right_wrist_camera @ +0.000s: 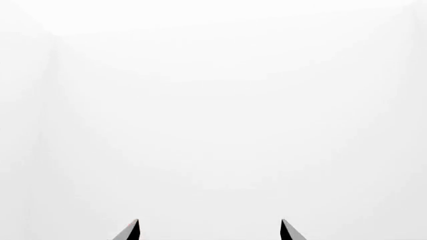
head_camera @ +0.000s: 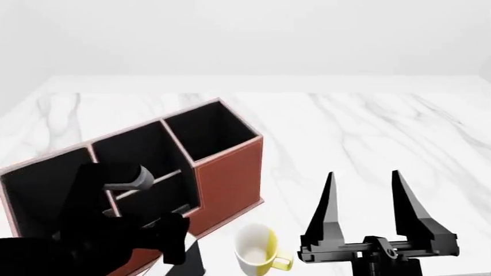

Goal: Pick up the book and place it in the right compartment of the caddy.

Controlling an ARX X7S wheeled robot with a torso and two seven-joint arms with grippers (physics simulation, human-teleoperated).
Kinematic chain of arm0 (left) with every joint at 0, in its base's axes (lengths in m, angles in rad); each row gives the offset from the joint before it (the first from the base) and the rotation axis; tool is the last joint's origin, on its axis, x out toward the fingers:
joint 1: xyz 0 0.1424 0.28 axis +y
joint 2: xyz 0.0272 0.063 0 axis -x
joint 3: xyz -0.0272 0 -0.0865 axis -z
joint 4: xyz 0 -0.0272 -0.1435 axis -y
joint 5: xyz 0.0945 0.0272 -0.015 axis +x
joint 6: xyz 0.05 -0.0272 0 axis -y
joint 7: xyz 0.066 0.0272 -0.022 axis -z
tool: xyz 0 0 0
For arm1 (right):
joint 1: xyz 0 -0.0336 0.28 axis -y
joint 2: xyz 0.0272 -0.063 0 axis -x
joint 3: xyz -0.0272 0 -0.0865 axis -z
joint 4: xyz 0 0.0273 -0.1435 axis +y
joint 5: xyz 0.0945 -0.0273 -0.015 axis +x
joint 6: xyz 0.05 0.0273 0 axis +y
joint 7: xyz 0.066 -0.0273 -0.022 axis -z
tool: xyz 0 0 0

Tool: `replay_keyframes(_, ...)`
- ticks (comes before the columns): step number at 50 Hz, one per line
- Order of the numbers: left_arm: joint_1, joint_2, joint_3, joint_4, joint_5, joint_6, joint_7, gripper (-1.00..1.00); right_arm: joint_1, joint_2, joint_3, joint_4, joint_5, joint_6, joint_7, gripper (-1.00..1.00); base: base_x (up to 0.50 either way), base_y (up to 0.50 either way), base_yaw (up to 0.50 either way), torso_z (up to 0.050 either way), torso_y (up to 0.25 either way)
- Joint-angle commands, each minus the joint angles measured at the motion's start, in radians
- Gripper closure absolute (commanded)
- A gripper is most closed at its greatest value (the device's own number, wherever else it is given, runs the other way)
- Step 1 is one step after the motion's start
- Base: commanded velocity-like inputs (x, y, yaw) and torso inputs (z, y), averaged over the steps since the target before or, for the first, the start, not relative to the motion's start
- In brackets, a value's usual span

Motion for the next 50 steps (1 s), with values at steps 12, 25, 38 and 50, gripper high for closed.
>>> replay_keyframes(12,-0.049,-0.005,0.073,-0.033,-0.012,-0.048,-0.042,-1.0,0.001,-0.004,0.012,-0.006,-0.012,0.004,-0.01,-1.0,0.0,0.0,0.0,0.0,0.0)
replay_keyframes(25,-0.051,-0.002,0.116,-0.048,0.028,-0.095,-0.032,-1.0,0.003,0.001,0.004,0.001,-0.013,-0.001,-0.004,-1.0,0.0,0.0,0.0,0.0,0.0)
replay_keyframes(38,-0.058,0.005,0.134,-0.077,0.071,-0.118,-0.008,-1.0,0.003,0.007,-0.002,0.004,-0.012,-0.003,0.001,-1.0,0.0,0.0,0.0,0.0,0.0)
replay_keyframes(50,-0.062,0.013,0.155,-0.077,0.093,-0.135,-0.001,-1.0,0.002,0.013,-0.007,0.001,-0.012,-0.004,0.007,-1.0,0.0,0.0,0.0,0.0,0.0)
